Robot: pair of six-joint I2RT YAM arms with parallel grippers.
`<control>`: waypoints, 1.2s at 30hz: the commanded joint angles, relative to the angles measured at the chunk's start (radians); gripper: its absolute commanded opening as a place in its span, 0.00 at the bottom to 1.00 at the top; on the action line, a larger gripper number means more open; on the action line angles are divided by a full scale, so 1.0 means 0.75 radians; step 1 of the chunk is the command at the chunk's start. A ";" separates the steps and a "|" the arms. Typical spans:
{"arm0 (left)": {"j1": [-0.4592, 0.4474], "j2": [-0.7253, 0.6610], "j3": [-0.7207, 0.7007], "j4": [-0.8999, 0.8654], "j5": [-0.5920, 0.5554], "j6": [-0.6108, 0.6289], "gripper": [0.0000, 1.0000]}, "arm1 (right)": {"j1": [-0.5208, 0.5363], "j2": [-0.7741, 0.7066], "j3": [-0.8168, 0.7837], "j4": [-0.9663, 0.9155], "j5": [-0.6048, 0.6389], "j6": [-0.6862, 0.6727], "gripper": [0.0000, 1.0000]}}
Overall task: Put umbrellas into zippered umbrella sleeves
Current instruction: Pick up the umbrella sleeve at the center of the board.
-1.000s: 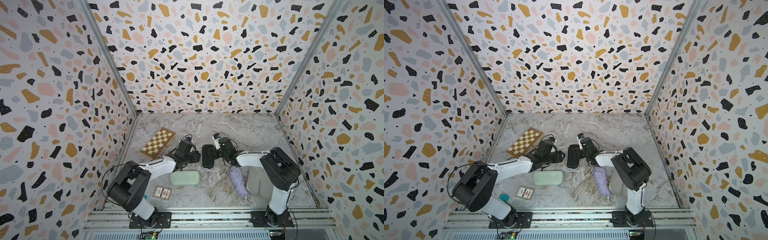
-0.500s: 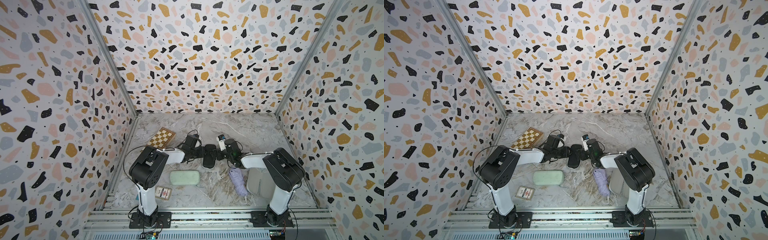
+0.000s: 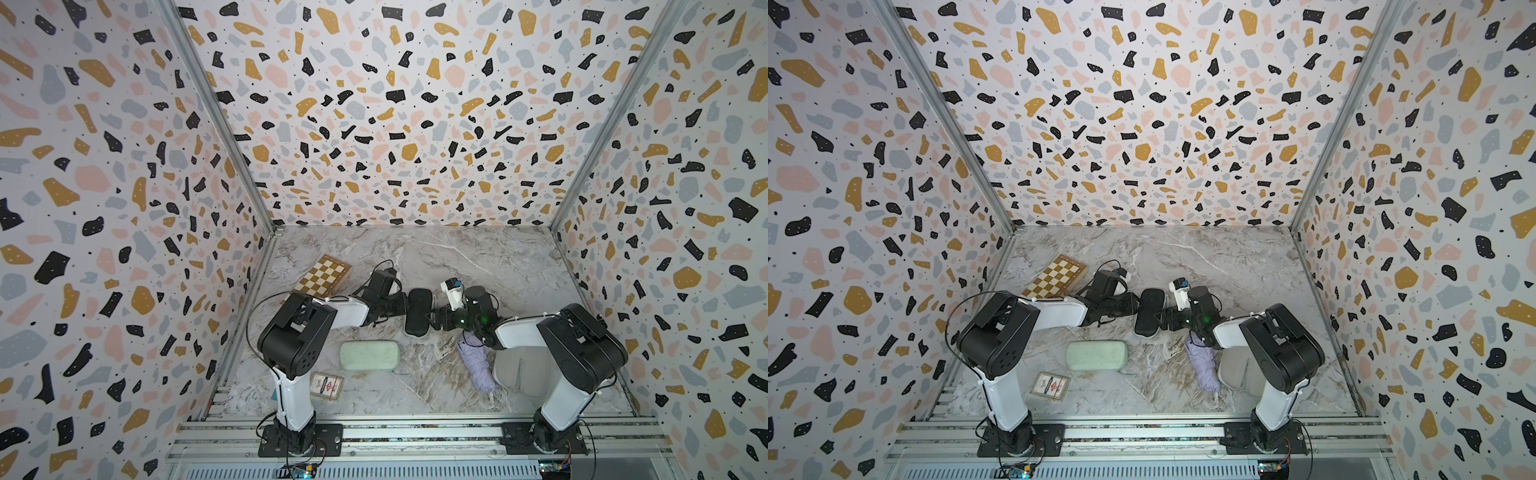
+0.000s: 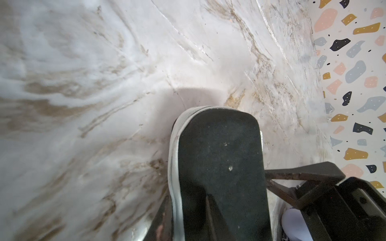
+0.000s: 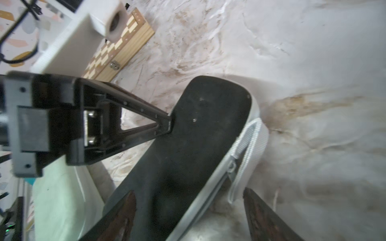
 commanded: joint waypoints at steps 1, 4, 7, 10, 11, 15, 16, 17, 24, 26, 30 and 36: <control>0.009 0.071 -0.074 -0.140 -0.086 0.015 0.17 | 0.008 0.029 0.000 0.087 -0.084 0.065 0.80; 0.009 0.063 -0.090 -0.138 -0.087 0.014 0.16 | 0.005 0.059 -0.006 0.117 -0.105 0.087 0.79; 0.010 0.061 -0.100 -0.138 -0.096 0.016 0.15 | 0.005 0.058 -0.013 0.100 -0.066 0.089 0.78; 0.010 0.067 -0.103 -0.140 -0.104 0.014 0.15 | 0.004 0.035 -0.023 0.058 0.003 0.088 0.77; 0.010 0.071 -0.103 -0.140 -0.105 0.012 0.13 | 0.003 0.034 -0.022 0.048 0.009 0.084 0.77; 0.010 0.085 -0.102 -0.142 -0.119 0.010 0.11 | -0.007 0.025 -0.046 0.057 0.000 0.091 0.77; 0.010 0.090 -0.103 -0.137 -0.116 0.005 0.11 | -0.012 0.041 -0.040 0.079 -0.044 0.093 0.77; 0.009 0.094 -0.103 -0.129 -0.105 0.003 0.10 | -0.026 0.068 -0.037 0.129 -0.140 0.102 0.77; 0.006 0.110 -0.111 -0.089 -0.069 -0.012 0.07 | -0.017 0.172 0.019 0.205 -0.237 0.171 0.74; 0.002 0.115 -0.113 -0.074 -0.052 -0.018 0.07 | 0.000 0.185 0.037 0.205 -0.224 0.179 0.74; -0.011 0.125 -0.113 -0.047 -0.007 -0.027 0.06 | 0.040 0.232 0.098 0.204 -0.213 0.196 0.73; -0.026 0.093 -0.133 -0.021 0.017 -0.034 0.06 | 0.056 0.263 0.155 0.196 -0.207 0.203 0.68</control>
